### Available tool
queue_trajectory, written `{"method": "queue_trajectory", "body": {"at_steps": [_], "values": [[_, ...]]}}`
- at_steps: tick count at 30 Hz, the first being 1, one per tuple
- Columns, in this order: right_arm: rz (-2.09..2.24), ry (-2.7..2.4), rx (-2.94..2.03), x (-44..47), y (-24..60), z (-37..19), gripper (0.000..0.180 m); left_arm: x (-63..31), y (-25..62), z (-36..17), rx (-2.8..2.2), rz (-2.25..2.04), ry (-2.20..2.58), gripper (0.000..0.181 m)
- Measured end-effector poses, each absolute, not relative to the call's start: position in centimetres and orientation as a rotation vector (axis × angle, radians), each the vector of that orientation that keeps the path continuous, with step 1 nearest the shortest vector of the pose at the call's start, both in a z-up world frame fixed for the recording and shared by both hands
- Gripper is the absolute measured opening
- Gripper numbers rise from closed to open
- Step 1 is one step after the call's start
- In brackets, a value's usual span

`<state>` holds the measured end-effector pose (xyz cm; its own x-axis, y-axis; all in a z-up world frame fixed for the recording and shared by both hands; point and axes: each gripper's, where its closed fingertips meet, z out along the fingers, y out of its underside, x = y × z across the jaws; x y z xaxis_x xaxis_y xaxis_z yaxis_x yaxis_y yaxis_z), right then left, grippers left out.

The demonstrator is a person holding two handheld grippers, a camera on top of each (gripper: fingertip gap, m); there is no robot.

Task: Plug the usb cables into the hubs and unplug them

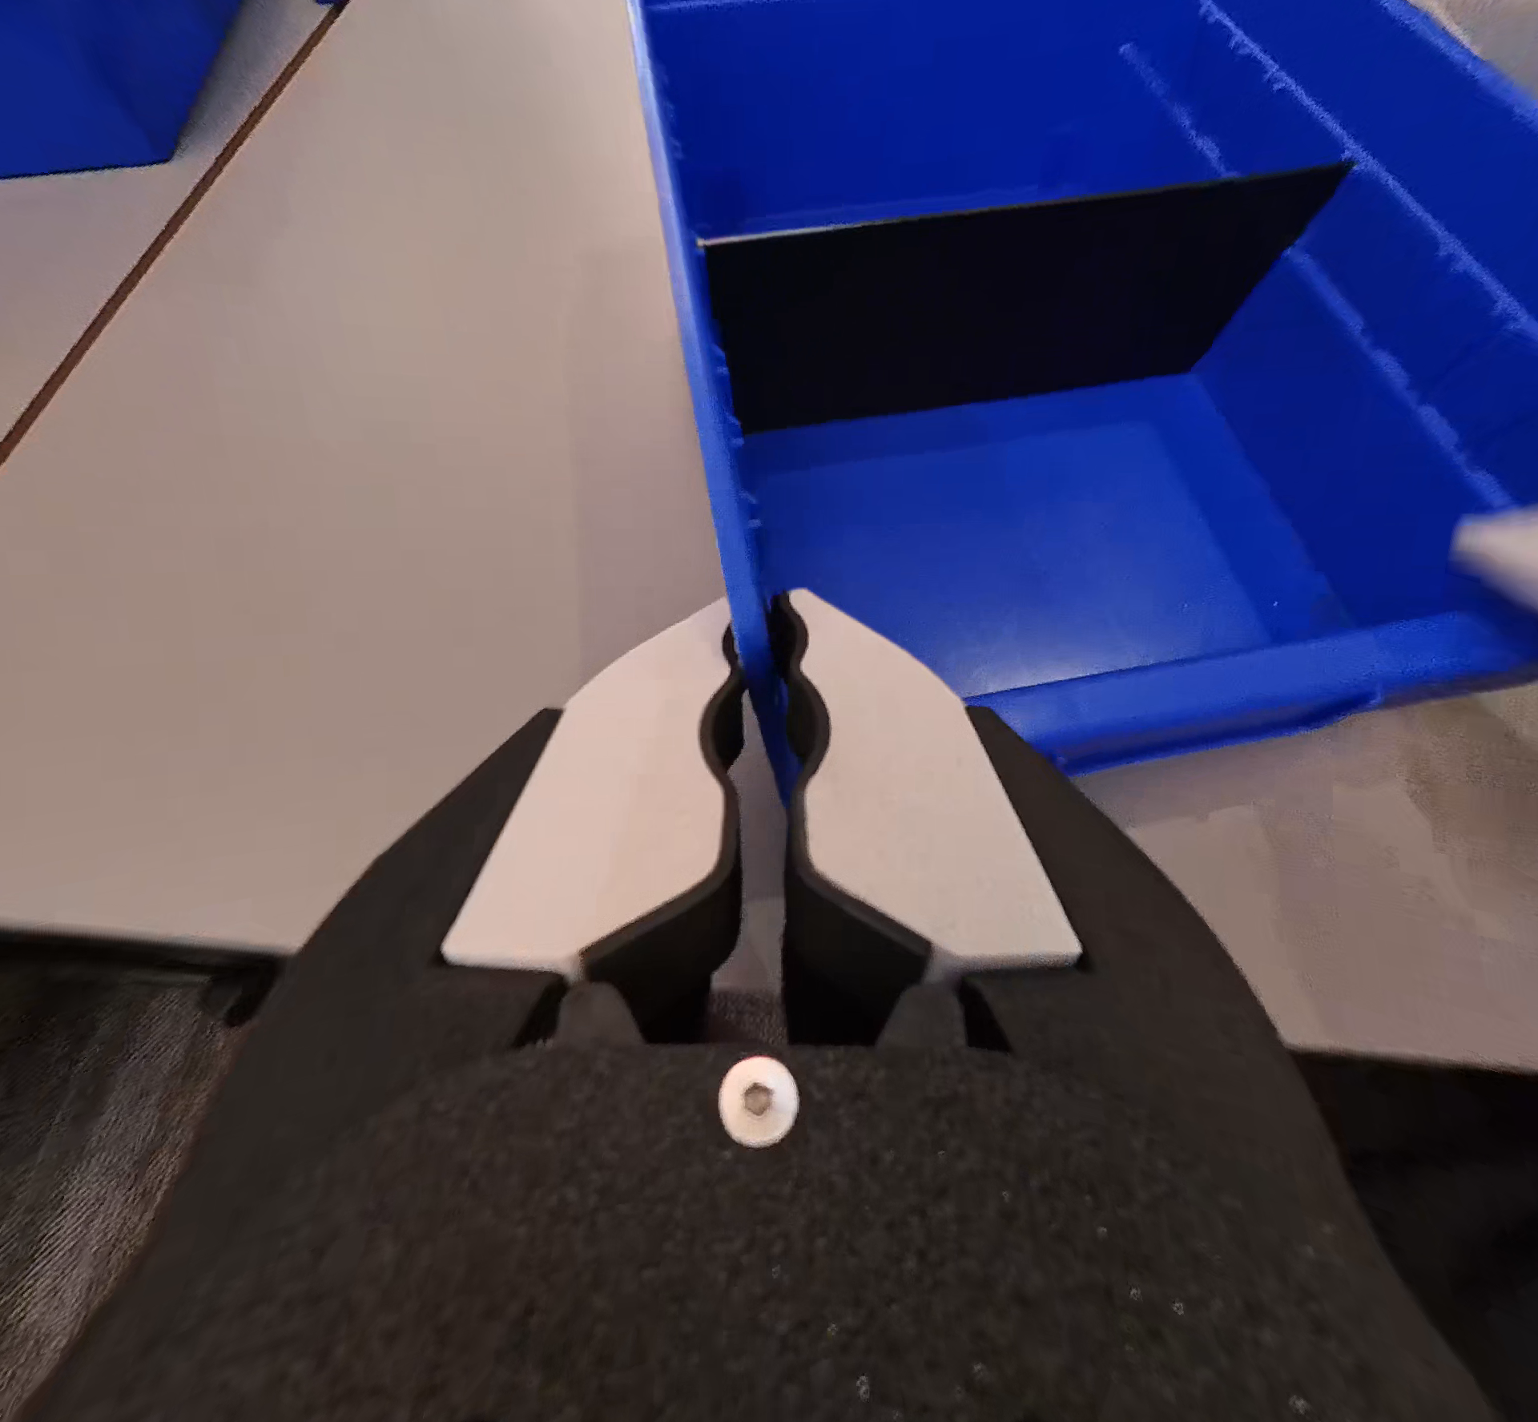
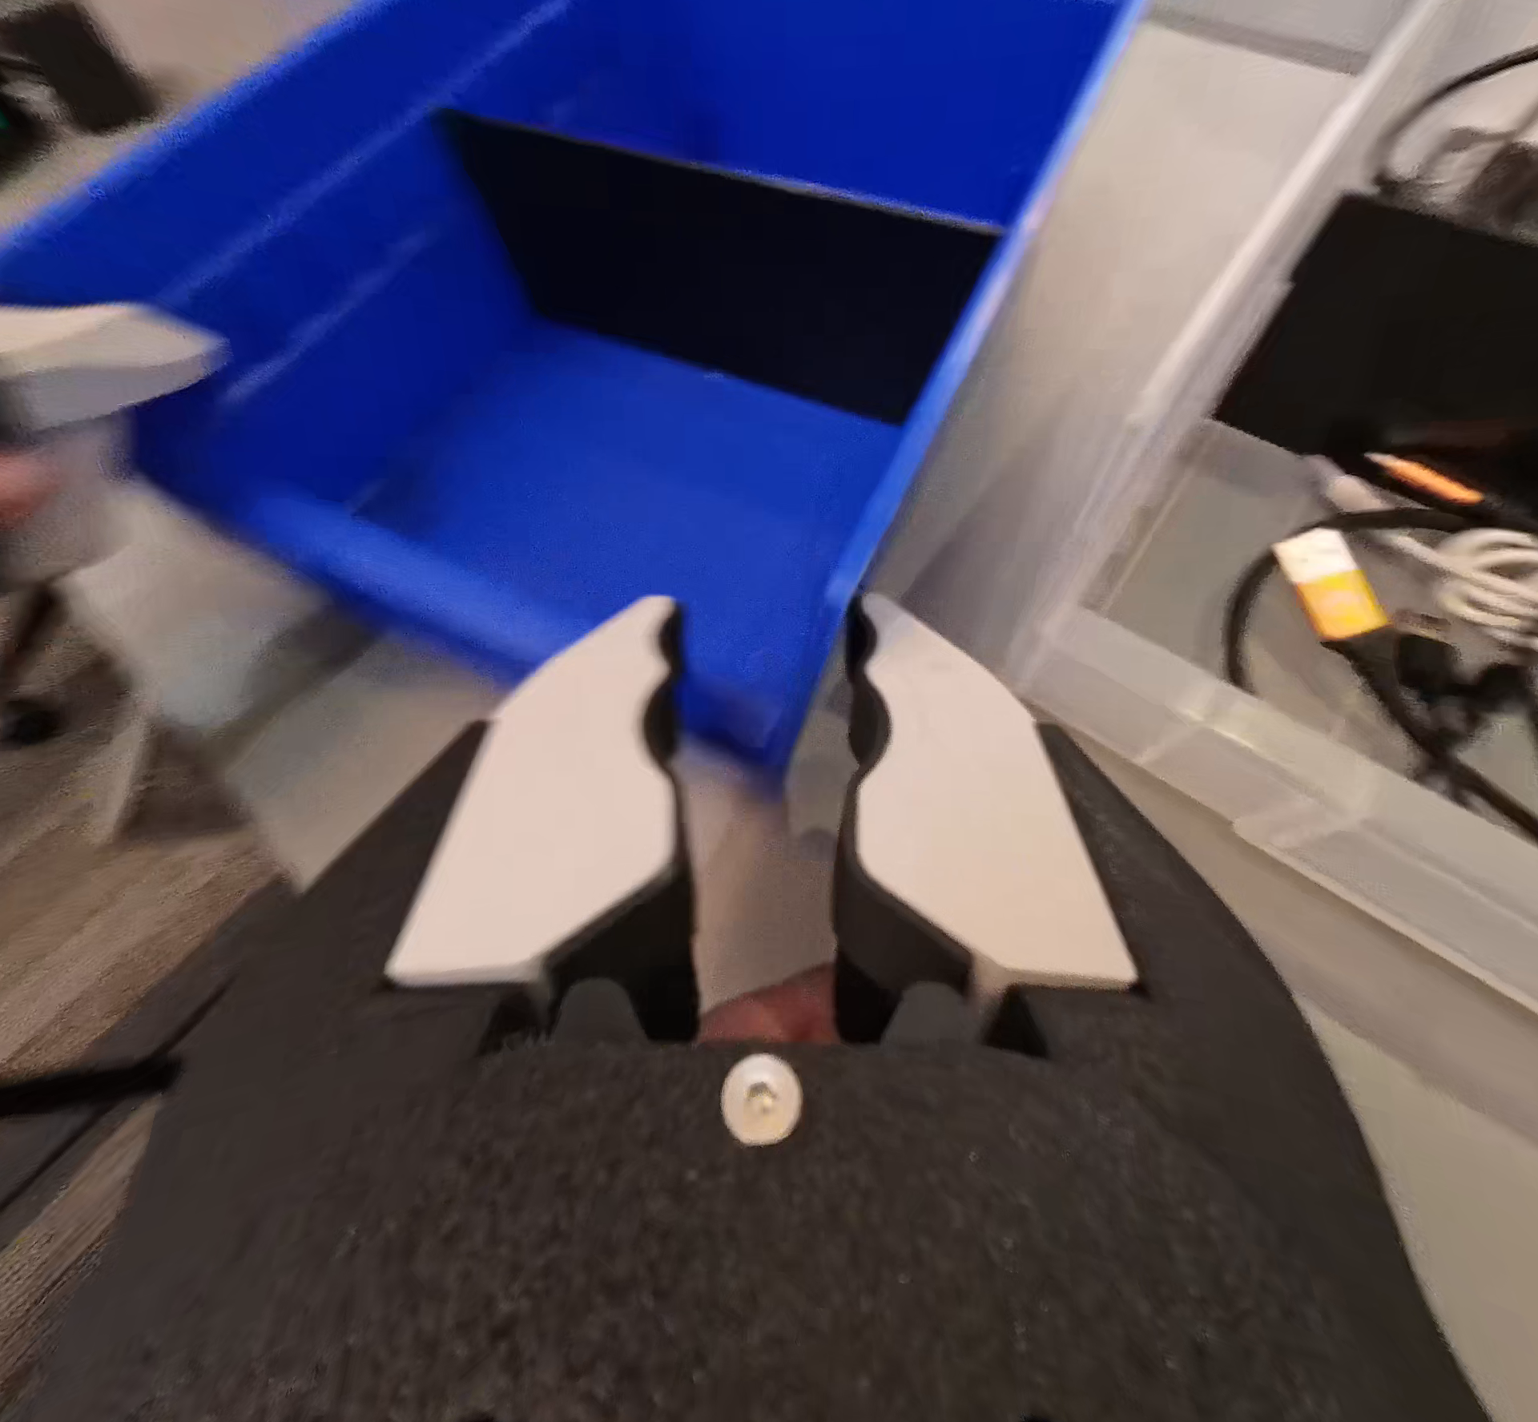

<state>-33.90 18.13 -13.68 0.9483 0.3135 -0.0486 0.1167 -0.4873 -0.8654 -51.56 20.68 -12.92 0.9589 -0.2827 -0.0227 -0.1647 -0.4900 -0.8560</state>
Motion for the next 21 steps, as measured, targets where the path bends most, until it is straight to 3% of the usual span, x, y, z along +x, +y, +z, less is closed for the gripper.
{"method": "queue_trajectory", "body": {"at_steps": [1,2,6,12,17,21], "values": [[0.085,-0.243,-2.089,-32.6,18.8,-14.0,0.013,-51.6,19.6,-12.9,-2.096,-0.141,0.313,0.005],[0.041,-0.247,-2.085,-32.6,18.9,-13.9,0.006,-51.8,18.6,-12.9,-2.098,-0.135,0.295,0.005],[0.144,-0.301,-2.066,-33.7,16.9,-11.9,0.005,-52.6,15.6,-9.7,-1.960,-0.054,0.268,0.005],[0.034,-0.263,-1.732,-27.4,14.0,-1.1,0.005,-46.1,13.5,-0.9,-1.667,-0.068,0.304,0.005],[-0.106,-0.062,-1.618,-15.5,10.7,5.3,0.004,-33.7,14.0,5.5,-1.522,-0.224,0.421,0.005],[-0.265,0.116,-1.615,-2.7,8.0,5.8,0.005,-19.4,15.7,5.8,-1.601,-0.392,0.526,0.003]]}}
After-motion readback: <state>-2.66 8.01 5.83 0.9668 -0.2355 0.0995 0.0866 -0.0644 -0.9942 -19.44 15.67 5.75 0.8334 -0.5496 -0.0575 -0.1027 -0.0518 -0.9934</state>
